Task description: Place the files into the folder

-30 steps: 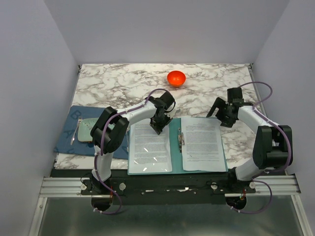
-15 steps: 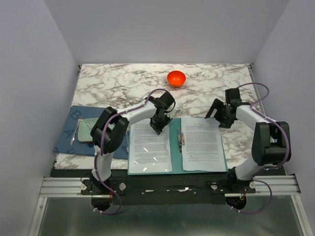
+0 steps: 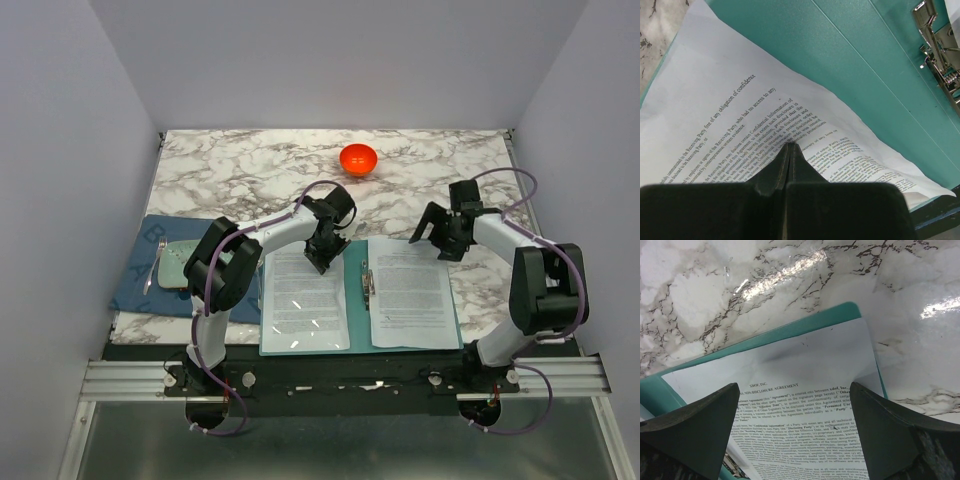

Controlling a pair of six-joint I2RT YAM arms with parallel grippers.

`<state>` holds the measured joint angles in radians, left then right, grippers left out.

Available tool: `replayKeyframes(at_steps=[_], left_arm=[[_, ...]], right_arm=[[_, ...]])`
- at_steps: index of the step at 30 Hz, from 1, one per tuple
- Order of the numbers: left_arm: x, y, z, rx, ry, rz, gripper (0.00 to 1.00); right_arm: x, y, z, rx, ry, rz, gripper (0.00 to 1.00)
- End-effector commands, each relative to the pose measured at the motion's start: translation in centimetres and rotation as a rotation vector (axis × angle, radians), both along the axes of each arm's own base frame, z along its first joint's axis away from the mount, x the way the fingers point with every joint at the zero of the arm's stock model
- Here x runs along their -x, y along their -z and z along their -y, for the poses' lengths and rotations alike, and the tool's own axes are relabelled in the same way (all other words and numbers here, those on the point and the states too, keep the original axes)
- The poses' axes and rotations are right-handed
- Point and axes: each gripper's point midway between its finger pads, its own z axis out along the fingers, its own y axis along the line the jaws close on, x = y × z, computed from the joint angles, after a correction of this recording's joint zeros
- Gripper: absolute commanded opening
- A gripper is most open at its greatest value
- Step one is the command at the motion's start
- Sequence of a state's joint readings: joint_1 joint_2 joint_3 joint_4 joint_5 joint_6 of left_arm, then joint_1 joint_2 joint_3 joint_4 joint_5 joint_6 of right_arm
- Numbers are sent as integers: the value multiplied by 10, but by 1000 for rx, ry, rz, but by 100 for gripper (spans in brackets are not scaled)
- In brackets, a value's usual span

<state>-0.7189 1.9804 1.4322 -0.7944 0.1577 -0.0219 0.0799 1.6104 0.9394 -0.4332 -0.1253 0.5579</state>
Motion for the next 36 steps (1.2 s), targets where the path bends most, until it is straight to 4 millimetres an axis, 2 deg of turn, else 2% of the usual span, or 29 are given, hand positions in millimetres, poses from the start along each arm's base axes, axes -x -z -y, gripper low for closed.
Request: replayKeyframes(at_steps=[1,8,12,18,21,23,24,25,27,29,30,31,33,34,36], left_arm=[[-2,-9,5,29,17,11,0],[-2,-9,5,29,17,11,0],[-2,-9,4,26,20,10,0],[-1,-7,4,26,20,8,0],[-3,-8,5,26,20,10,0],[-5,-8,6,24,19,13,0],[-7,-11,8,27,19,19,0],[-7,-9,8,22,19,13,0],[-8,-8,8,18,18,11,0],[-8,-4,7,10,17,8,0],[-6,0,4,2,16,3,0],[-5,3,3,-2,15,-2,0],[-2,8,1,-9,16,-14,0],[-2,10,1,-10,16,-18,0],[-1,11,0,-13,14,-21,0]], right_arm=[[-7,6,-9,-14,-16,-3,100],[-2,15,-36,0,-73,-29,100],[0,13,-38,4,-76,-22,100],[0,-4,-42,-14,-82,21,100],[-3,-21,-47,-40,-97,83,100],[-9,-39,-59,-102,-138,161,99],[-4,-37,-62,-127,-154,167,98],[-11,-49,-76,-197,-202,236,95],[-9,-61,-90,-276,-259,308,91],[-3,-69,-111,-395,-361,378,85],[-1,-66,-116,-432,-388,374,82],[3,-75,-127,-500,-459,408,76],[15,-69,-137,-560,-502,392,72],[18,-76,-145,-616,-555,422,63],[31,-73,-152,-668,-574,419,53]])
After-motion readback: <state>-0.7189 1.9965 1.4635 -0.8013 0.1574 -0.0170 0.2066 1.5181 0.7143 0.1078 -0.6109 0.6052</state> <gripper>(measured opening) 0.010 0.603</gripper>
